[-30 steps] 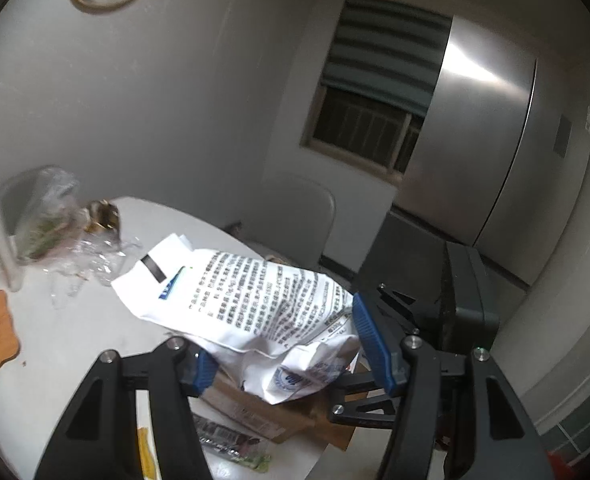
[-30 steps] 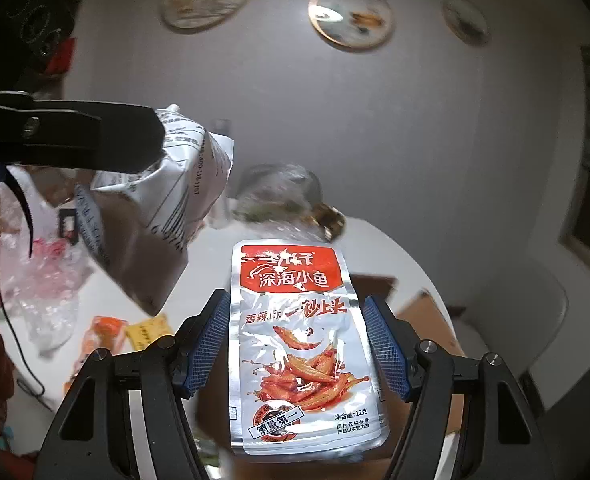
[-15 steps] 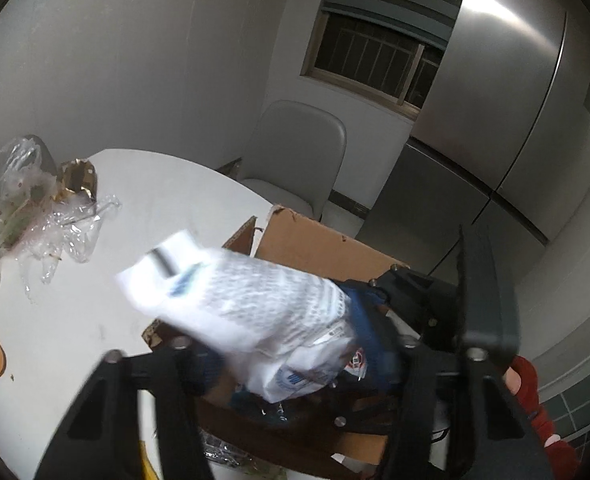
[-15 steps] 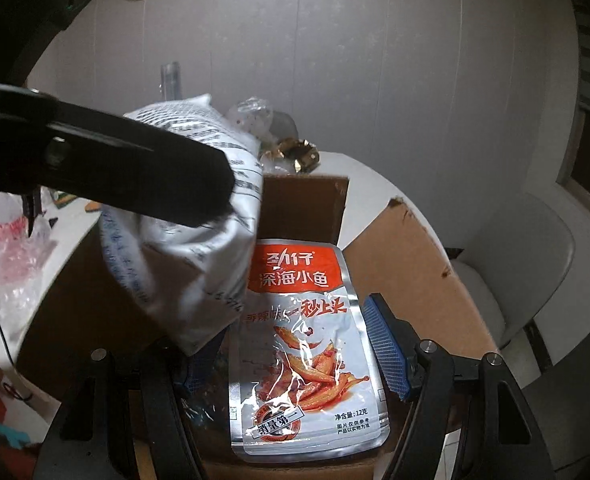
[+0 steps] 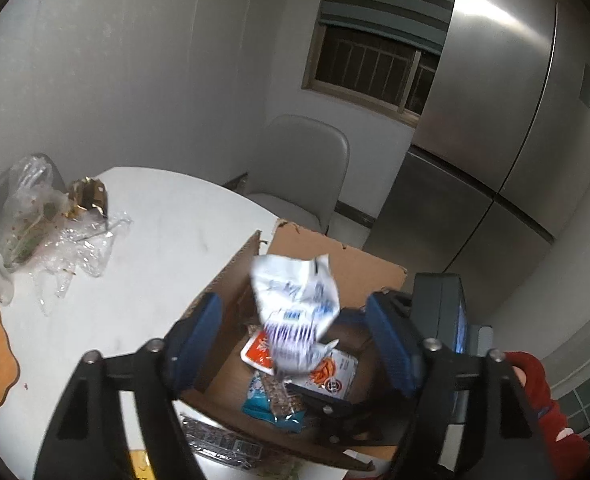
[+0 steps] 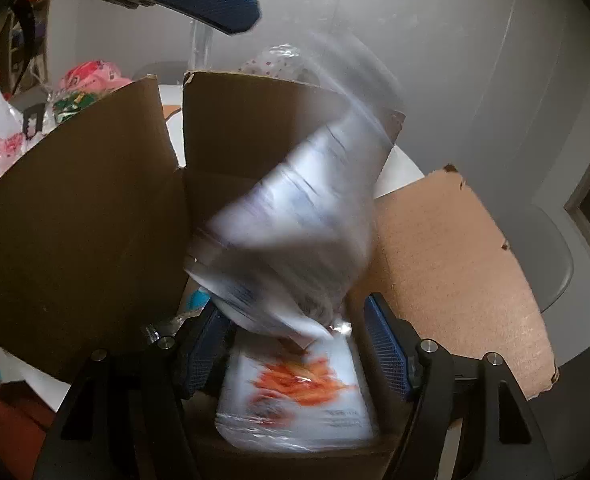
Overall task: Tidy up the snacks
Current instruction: 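Carry both packs over the cardboard box and open both grippers, then withdraw both grippers from the box toward the table snacks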
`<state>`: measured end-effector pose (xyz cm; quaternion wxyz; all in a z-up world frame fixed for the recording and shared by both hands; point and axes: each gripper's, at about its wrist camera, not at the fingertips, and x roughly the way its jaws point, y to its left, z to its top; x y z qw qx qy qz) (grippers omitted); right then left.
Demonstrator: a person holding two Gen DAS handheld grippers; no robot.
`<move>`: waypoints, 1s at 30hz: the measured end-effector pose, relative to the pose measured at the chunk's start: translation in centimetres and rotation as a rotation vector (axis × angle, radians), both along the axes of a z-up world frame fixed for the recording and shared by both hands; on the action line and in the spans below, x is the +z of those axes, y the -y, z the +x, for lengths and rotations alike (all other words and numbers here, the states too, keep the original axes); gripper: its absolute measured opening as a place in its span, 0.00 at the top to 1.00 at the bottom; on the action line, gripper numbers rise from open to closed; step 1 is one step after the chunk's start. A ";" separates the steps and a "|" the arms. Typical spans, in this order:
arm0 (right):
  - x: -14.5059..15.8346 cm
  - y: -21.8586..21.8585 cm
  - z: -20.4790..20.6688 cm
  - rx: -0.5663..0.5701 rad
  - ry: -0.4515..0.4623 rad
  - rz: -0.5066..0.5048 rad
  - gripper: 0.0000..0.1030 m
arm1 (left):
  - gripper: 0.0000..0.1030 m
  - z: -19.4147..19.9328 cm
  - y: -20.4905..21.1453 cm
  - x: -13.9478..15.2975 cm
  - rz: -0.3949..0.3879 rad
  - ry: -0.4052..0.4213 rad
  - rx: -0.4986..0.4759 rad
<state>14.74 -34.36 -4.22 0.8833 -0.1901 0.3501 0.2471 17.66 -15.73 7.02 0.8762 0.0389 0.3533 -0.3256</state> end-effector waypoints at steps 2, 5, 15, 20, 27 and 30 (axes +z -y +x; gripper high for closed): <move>0.0 0.3 0.4 -0.011 -0.003 0.003 0.22 | 0.14 -0.4 -0.3 0.2 0.008 0.028 0.013; 0.2 1.0 0.7 -0.004 -0.026 0.032 0.21 | 0.12 -1.1 -0.9 0.7 0.011 0.058 0.028; 3.8 3.9 -2.3 -0.065 0.024 0.059 0.09 | 0.04 -4.2 -1.9 1.8 0.032 0.141 0.073; 6.3 5.6 -4.3 -0.080 0.067 0.093 0.09 | 0.04 -6.5 -2.7 2.9 0.020 0.186 0.095; 10.2 5.4 -7.9 -0.063 0.164 0.169 0.09 | 0.04 -10.5 -5.4 4.7 -0.014 0.253 0.155; 11.6 4.6 -9.8 -0.035 0.206 0.208 0.09 | 0.04 -12.2 -7.3 5.1 -0.022 0.283 0.210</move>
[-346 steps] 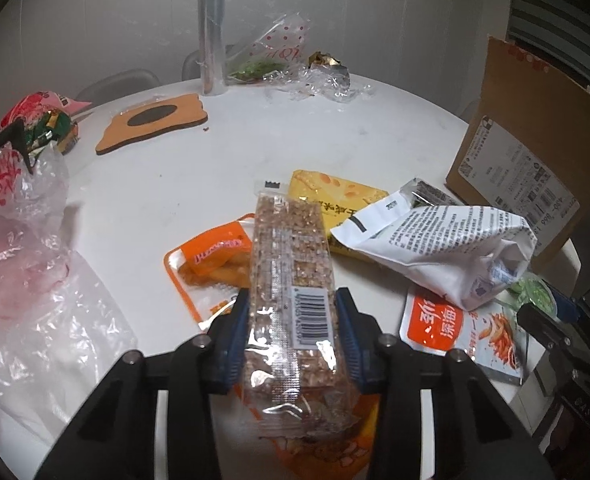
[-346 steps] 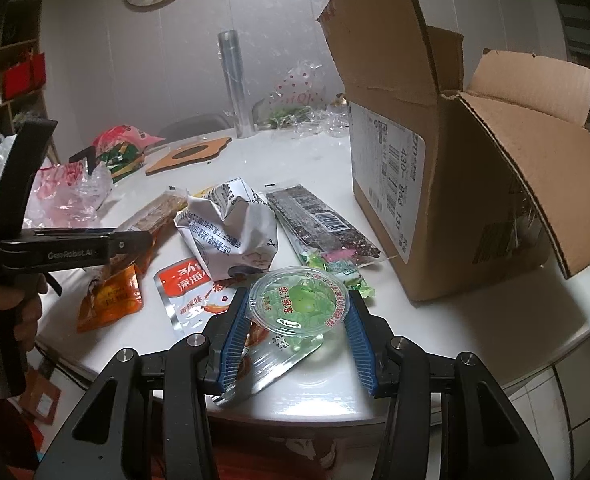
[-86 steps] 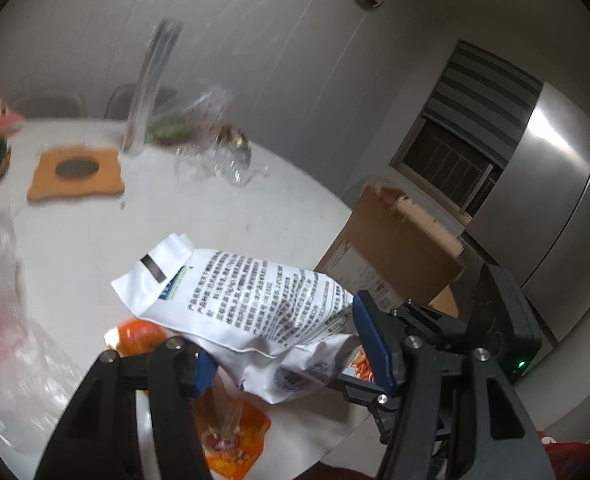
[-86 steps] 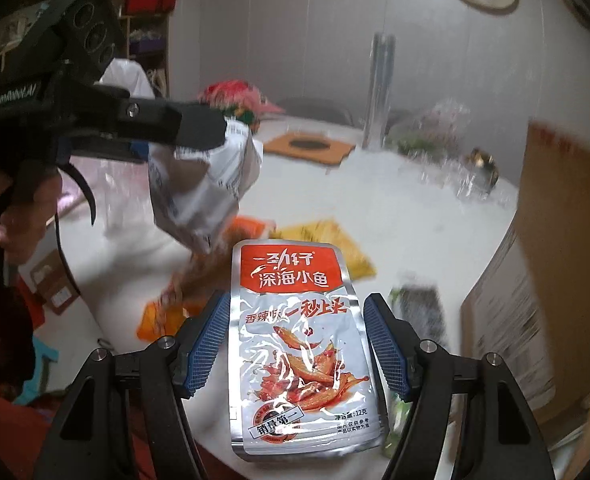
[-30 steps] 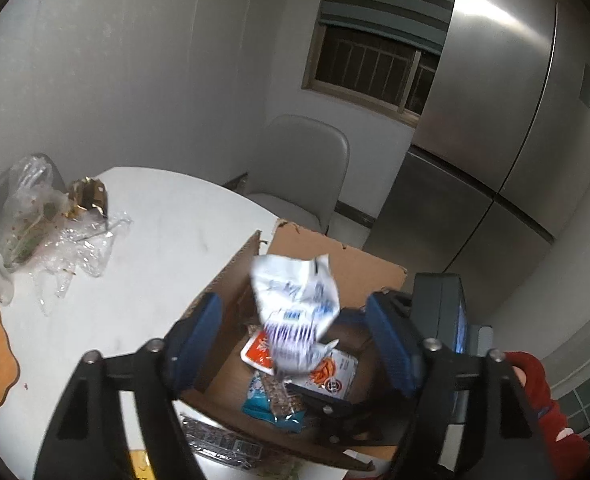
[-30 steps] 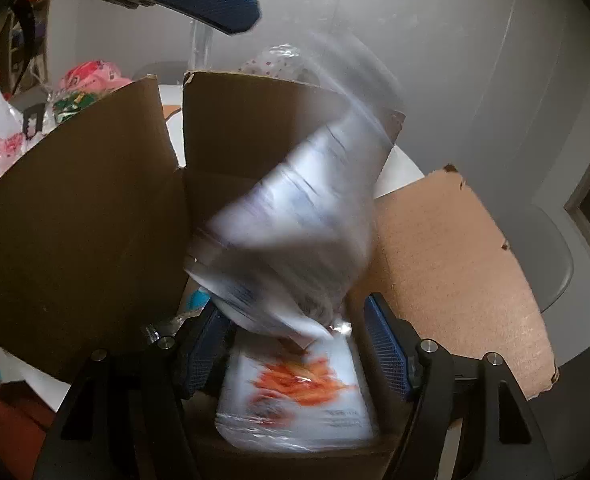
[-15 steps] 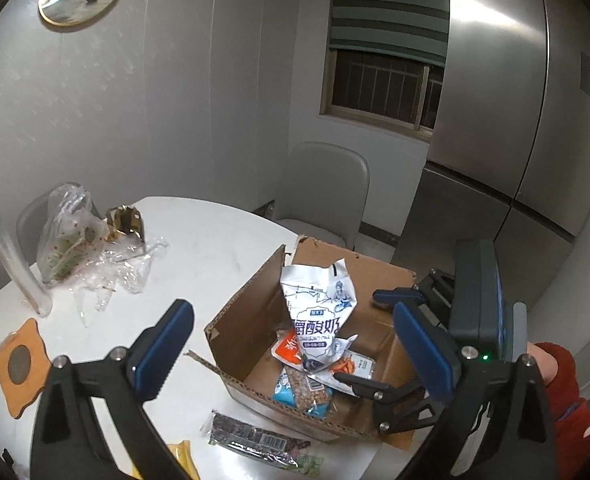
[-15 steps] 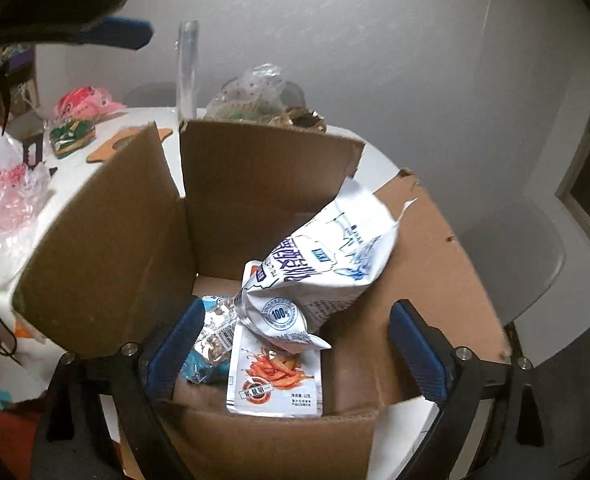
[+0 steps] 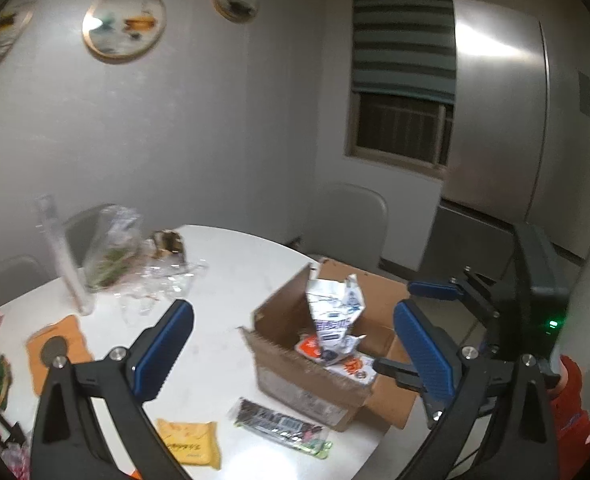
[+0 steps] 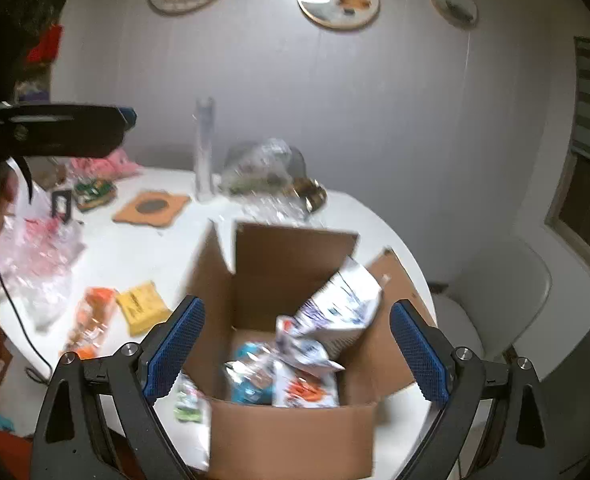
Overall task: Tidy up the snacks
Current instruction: 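Withdraw both grippers from the box toward the table snacks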
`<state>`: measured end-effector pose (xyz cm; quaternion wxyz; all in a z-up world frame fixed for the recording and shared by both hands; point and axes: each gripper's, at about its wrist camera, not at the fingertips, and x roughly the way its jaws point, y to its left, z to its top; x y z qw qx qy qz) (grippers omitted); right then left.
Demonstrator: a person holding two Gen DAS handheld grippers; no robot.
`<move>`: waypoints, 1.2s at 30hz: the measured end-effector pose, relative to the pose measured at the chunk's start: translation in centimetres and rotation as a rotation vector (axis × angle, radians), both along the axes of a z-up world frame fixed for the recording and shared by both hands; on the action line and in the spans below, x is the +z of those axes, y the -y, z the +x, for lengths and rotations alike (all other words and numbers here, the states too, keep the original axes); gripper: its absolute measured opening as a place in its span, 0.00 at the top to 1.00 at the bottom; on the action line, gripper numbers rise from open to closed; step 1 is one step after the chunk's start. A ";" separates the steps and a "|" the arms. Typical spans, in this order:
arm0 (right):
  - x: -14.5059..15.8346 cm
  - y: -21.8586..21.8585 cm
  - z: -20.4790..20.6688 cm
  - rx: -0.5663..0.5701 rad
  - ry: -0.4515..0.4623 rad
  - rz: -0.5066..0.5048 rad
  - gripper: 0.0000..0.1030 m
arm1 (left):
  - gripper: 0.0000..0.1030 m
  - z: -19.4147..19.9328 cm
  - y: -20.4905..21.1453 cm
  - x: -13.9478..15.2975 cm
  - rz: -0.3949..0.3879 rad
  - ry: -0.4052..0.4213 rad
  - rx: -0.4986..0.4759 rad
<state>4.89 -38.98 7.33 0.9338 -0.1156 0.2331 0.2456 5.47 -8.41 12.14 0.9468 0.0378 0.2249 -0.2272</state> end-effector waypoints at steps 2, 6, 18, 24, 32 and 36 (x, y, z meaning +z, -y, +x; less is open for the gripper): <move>0.5 -1.1 -1.3 0.033 0.034 0.009 0.09 | 0.04 -1.1 -1.4 -0.1 -0.001 0.016 0.038; 1.0 -4.2 -3.5 0.094 0.099 -0.023 0.10 | 0.04 -3.2 -4.6 -1.0 -0.026 0.037 0.121; -5.0 -13.2 -7.6 0.284 0.066 -0.067 0.43 | 0.04 -6.7 -13.2 -11.7 -0.151 -0.077 0.331; -12.0 -15.1 -5.4 0.225 -0.087 -0.082 0.54 | 0.04 -6.7 -14.1 -18.4 -0.148 -0.191 0.416; -16.7 -15.2 -3.0 0.045 -0.100 -0.150 0.61 | 0.04 -5.5 -14.5 -23.1 -0.137 -0.278 0.460; -17.5 -15.6 -2.2 0.000 -0.096 -0.170 0.61 | 0.04 -5.5 -14.7 -23.8 -0.143 -0.288 0.461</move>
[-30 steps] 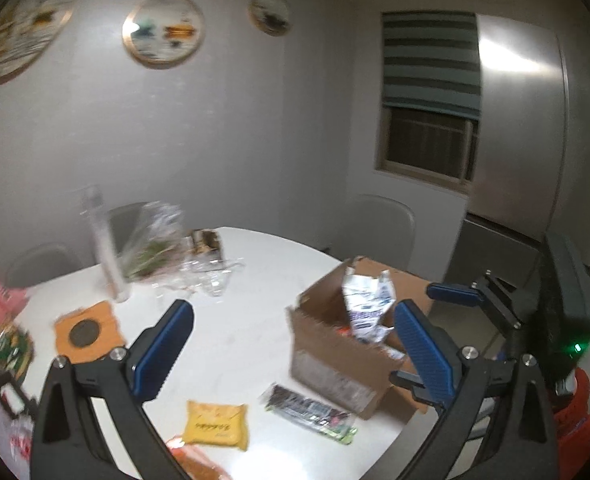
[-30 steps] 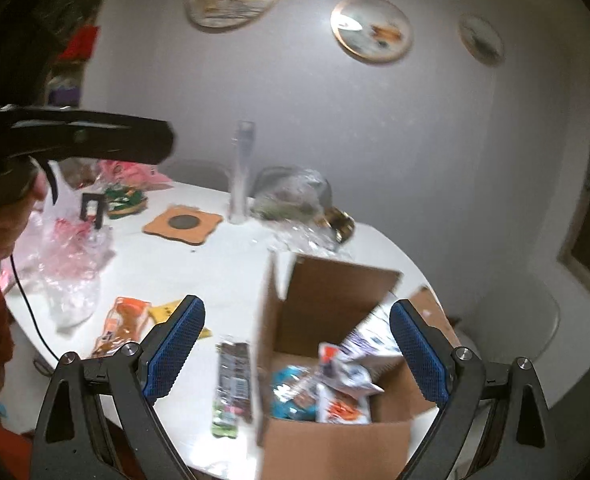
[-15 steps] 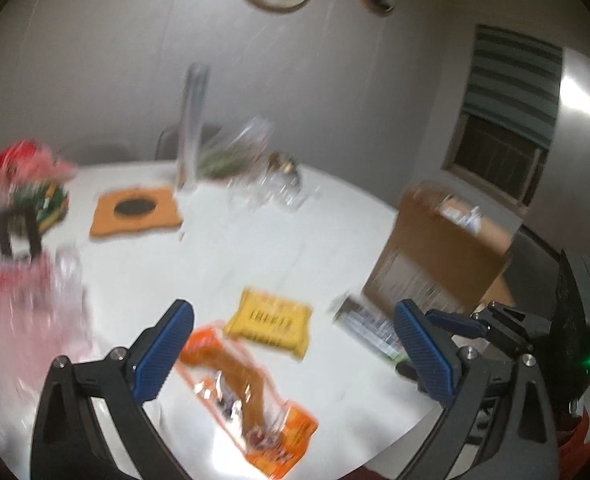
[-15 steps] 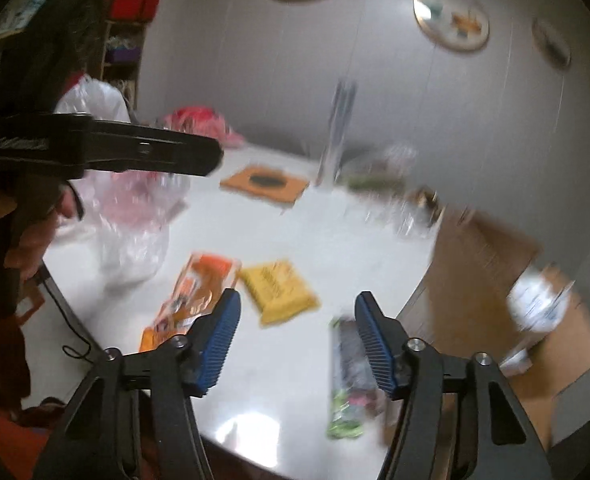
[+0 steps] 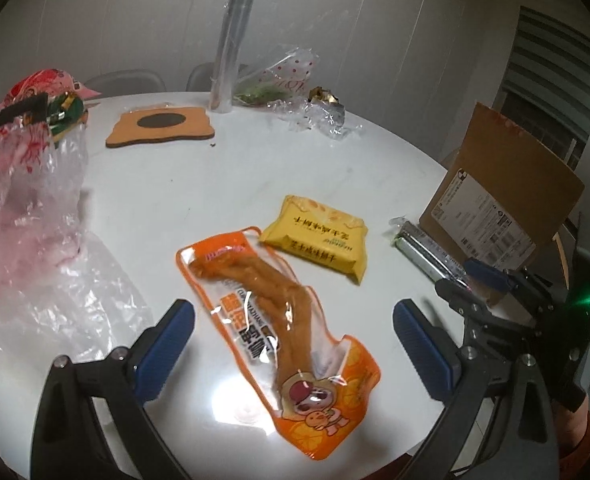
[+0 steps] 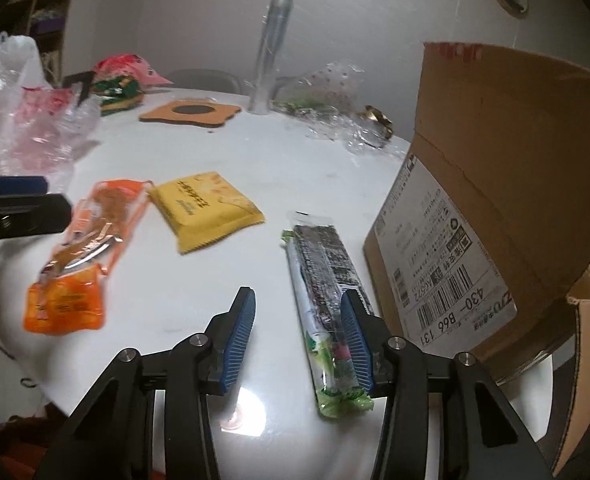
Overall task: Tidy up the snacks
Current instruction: 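Withdraw both grippers from the box toward the table snacks, then grasp the dark barcode snack bar with the right gripper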
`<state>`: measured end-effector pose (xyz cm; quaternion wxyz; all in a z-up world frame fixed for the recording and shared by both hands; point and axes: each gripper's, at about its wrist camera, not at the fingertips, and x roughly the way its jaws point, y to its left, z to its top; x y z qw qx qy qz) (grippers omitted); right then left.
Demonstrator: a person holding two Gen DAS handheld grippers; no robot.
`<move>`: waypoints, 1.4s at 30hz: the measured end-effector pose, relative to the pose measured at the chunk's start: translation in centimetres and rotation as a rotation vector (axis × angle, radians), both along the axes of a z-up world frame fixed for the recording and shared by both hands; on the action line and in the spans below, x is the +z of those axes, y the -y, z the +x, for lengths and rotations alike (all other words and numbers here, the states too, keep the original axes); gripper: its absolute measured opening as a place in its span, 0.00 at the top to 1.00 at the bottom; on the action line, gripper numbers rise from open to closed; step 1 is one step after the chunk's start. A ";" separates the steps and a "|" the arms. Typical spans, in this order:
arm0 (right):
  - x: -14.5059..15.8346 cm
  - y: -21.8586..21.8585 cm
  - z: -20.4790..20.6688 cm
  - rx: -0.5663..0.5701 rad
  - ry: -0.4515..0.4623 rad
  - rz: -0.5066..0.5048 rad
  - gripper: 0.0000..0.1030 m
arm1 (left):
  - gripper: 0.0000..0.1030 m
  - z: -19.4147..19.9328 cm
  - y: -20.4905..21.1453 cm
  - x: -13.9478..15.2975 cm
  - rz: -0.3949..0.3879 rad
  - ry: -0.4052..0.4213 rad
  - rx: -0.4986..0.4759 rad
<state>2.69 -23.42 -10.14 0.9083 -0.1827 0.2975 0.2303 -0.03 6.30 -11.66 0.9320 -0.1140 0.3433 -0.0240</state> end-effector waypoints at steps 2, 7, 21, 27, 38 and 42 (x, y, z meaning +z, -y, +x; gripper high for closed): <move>-0.3 -0.2 0.4 -0.014 -0.002 -0.006 0.61 | 0.04 0.1 -0.2 -0.2 -0.008 -0.001 -0.004; -1.1 -0.8 1.4 -0.044 0.003 -0.037 0.61 | 0.04 0.2 -0.4 -0.3 -0.014 -0.002 -0.023; -0.8 -0.7 1.7 -0.019 -0.078 0.038 0.60 | 0.04 0.9 -1.0 -0.6 -0.029 -0.003 -0.039; -0.7 -2.1 -0.2 0.067 -0.095 0.082 0.60 | 0.04 0.9 -1.1 -0.7 -0.027 -0.011 -0.034; -0.1 0.5 1.2 -0.065 -0.193 0.293 0.44 | 0.04 1.1 -0.4 -0.7 -0.004 -0.019 -0.033; -0.8 1.0 2.1 -0.116 -0.210 0.303 0.44 | 0.04 1.3 -0.2 -0.8 -0.005 -0.026 -0.036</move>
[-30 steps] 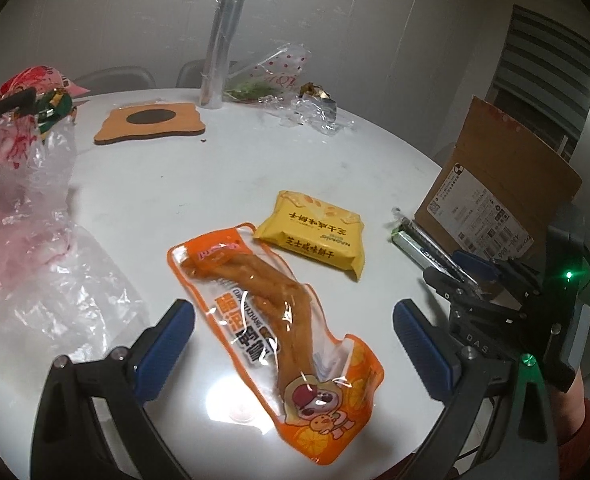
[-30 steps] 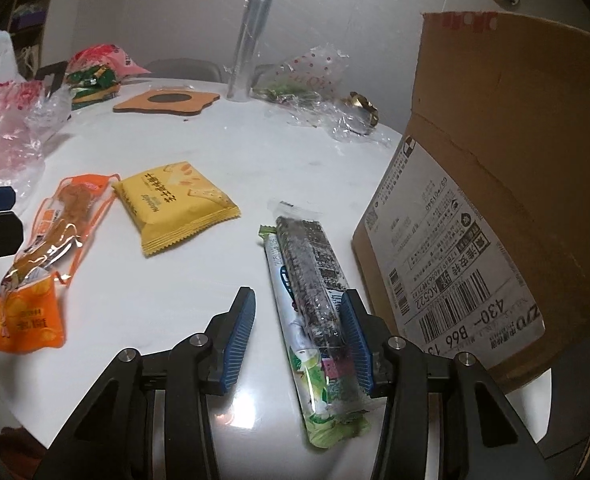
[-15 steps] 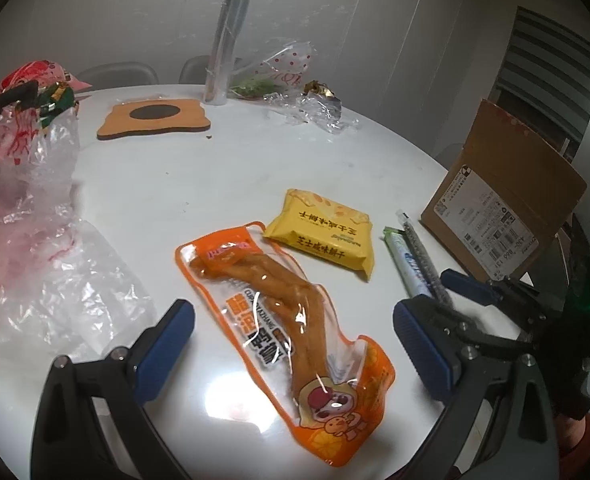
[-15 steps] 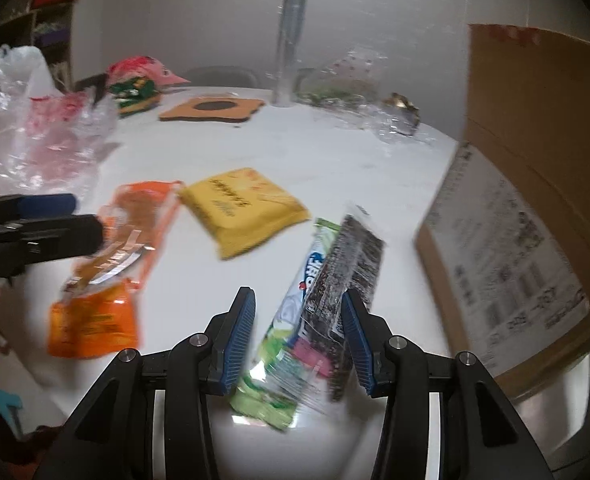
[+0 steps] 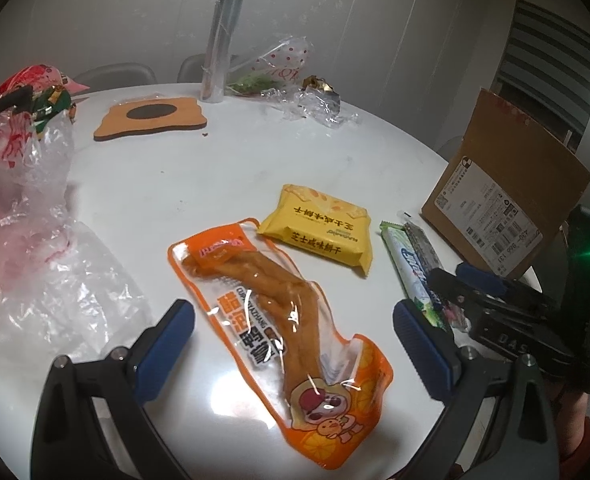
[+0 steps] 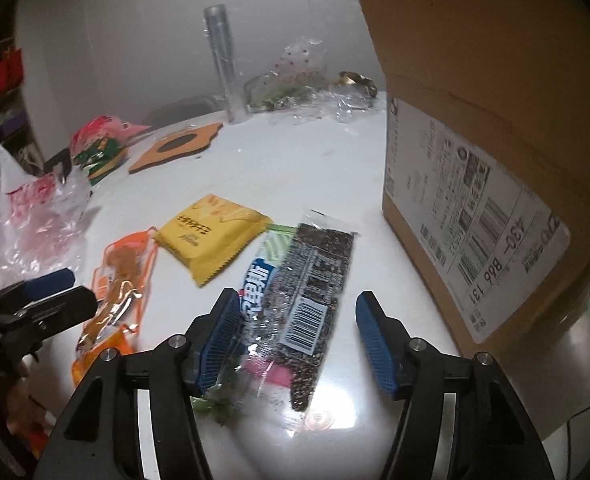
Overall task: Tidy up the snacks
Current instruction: 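Grasp the dark barcode snack bar with the right gripper, then grasp the green-and-white wrapped bar with the left gripper while the right gripper holds the dark bar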
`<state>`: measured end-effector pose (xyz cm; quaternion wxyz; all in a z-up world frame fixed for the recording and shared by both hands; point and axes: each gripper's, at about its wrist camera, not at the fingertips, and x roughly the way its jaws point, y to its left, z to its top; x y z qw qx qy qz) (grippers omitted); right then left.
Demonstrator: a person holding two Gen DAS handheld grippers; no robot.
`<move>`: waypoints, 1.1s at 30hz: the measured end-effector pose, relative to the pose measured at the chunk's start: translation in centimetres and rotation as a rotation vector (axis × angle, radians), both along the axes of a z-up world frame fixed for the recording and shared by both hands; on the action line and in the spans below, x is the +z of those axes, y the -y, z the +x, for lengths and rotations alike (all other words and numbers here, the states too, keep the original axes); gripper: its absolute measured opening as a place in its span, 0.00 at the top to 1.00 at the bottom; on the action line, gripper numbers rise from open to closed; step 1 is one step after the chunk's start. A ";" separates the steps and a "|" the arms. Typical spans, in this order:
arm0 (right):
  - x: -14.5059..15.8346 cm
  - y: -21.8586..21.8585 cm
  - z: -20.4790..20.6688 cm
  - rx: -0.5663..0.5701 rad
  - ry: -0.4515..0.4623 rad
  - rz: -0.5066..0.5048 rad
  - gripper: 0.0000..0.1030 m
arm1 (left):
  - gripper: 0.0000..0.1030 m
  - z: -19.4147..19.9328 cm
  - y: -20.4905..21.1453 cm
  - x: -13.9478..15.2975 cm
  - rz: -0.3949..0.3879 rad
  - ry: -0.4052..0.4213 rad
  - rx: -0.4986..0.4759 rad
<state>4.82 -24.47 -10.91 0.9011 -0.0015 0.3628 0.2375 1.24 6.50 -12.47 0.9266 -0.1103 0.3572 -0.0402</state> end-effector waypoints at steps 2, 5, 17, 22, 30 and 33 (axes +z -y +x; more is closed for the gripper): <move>-0.3 -0.2 0.3 -0.004 -0.004 0.006 0.45 | 0.04 0.0 0.0 0.1 -0.001 0.001 0.000; -0.6 -0.6 0.8 -0.004 -0.011 0.010 0.46 | 0.04 -0.1 0.3 0.1 0.001 0.002 -0.003; -0.9 0.3 0.4 0.149 -0.040 0.108 0.59 | 0.04 -0.1 0.8 0.1 0.015 -0.014 0.002; -0.8 1.1 -0.1 0.173 -0.042 0.106 0.56 | 0.04 0.2 1.9 -0.4 0.031 -0.038 0.010; -1.0 1.8 0.3 0.124 -0.037 0.099 0.41 | 0.04 0.3 1.8 -1.0 0.027 -0.055 0.126; -1.0 1.7 0.6 0.103 -0.037 0.108 0.40 | 0.04 0.8 2.1 -1.0 0.042 -0.053 0.137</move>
